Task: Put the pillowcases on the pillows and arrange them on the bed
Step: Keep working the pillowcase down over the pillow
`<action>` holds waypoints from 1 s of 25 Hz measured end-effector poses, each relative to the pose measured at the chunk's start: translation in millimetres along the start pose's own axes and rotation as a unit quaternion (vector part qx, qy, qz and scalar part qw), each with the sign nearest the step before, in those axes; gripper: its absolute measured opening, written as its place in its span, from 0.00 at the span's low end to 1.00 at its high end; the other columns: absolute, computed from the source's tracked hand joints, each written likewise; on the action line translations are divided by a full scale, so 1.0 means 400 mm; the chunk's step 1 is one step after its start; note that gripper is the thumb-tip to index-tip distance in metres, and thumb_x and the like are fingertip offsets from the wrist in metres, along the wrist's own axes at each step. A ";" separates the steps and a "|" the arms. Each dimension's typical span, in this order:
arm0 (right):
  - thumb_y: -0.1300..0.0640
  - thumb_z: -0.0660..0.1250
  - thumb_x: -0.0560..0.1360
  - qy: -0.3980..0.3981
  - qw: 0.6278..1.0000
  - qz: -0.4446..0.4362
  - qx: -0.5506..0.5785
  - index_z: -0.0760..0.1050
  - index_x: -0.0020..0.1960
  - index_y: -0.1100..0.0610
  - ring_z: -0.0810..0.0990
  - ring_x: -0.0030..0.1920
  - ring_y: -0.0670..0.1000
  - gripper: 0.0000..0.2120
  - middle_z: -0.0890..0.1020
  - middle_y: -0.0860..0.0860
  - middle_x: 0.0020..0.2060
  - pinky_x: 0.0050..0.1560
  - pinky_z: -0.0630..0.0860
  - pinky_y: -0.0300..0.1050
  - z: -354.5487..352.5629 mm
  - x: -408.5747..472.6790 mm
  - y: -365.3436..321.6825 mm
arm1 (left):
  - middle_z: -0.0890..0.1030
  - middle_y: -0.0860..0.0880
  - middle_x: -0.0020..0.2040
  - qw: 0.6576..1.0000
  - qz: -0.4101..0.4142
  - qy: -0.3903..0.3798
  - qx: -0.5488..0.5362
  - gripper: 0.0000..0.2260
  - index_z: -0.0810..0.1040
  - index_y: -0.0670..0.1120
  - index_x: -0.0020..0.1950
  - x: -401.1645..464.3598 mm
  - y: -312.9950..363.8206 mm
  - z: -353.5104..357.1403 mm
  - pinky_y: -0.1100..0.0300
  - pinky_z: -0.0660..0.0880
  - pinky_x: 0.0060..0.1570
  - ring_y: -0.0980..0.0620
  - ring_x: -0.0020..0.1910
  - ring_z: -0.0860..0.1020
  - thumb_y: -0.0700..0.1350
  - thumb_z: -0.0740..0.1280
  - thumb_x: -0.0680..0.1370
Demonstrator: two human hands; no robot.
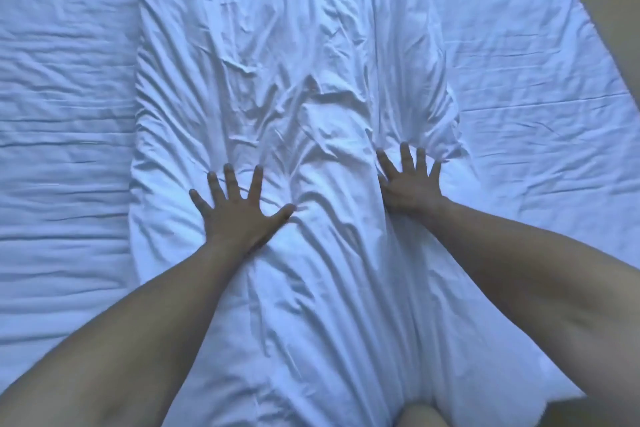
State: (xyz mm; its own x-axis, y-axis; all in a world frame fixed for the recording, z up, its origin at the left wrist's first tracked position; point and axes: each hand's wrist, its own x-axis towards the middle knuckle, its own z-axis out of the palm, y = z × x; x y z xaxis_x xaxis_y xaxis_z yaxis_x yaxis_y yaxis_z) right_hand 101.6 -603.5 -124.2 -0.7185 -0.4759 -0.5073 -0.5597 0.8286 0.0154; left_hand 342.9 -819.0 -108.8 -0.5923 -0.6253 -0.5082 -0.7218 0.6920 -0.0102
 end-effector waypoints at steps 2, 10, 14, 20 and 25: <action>0.32 0.43 0.80 0.006 1.000 -0.025 -0.001 0.39 0.81 0.36 0.38 0.81 0.61 0.31 0.39 0.52 0.82 0.76 0.38 0.69 0.084 -0.204 0.057 | 0.37 0.43 0.82 1.000 0.013 -0.012 0.020 0.49 0.34 0.63 0.80 -0.199 -0.012 0.062 0.29 0.35 0.72 0.37 0.80 0.36 0.84 0.39 0.65; 0.25 0.45 0.75 -0.035 0.997 -0.063 -0.009 0.36 0.81 0.41 0.36 0.81 0.62 0.42 0.36 0.52 0.81 0.77 0.40 0.68 0.405 -0.803 0.315 | 0.26 0.46 0.78 0.996 -0.047 -0.078 -0.019 0.46 0.23 0.68 0.73 -0.888 -0.071 0.403 0.26 0.46 0.70 0.39 0.78 0.29 0.81 0.51 0.68; 0.31 0.60 0.76 -0.011 0.999 -0.030 0.030 0.36 0.81 0.41 0.37 0.80 0.63 0.45 0.35 0.52 0.81 0.75 0.55 0.70 0.478 -0.942 0.400 | 0.38 0.45 0.82 0.976 -0.132 -0.078 -0.157 0.48 0.31 0.70 0.76 -1.078 -0.099 0.500 0.34 0.67 0.69 0.37 0.80 0.42 0.66 0.68 0.75; 0.42 0.79 0.68 0.057 0.935 0.027 0.349 0.45 0.80 0.35 0.54 0.81 0.53 0.54 0.47 0.42 0.80 0.68 0.70 0.60 0.557 -1.024 0.494 | 0.62 0.39 0.75 0.826 -0.305 0.093 -0.465 0.47 0.57 0.44 0.80 -1.044 -0.183 0.514 0.50 0.66 0.69 0.41 0.73 0.66 0.50 0.82 0.69; 0.38 0.82 0.62 0.061 0.890 0.172 0.418 0.65 0.75 0.49 0.72 0.66 0.49 0.48 0.70 0.50 0.69 0.66 0.73 0.51 0.741 -1.015 0.508 | 0.79 0.49 0.65 0.785 -0.282 0.065 -0.547 0.41 0.73 0.46 0.72 -1.010 -0.264 0.673 0.52 0.75 0.66 0.51 0.64 0.79 0.58 0.82 0.64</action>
State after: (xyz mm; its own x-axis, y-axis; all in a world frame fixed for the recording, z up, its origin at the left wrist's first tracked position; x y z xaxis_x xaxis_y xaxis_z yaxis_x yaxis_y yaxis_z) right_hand 402.0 -154.7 -170.8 -0.8554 -0.1386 -0.4992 0.1685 0.8368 -0.5210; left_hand 754.5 -542.4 -134.2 -0.0481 -0.8013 -0.5963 -0.7160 -0.3886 0.5800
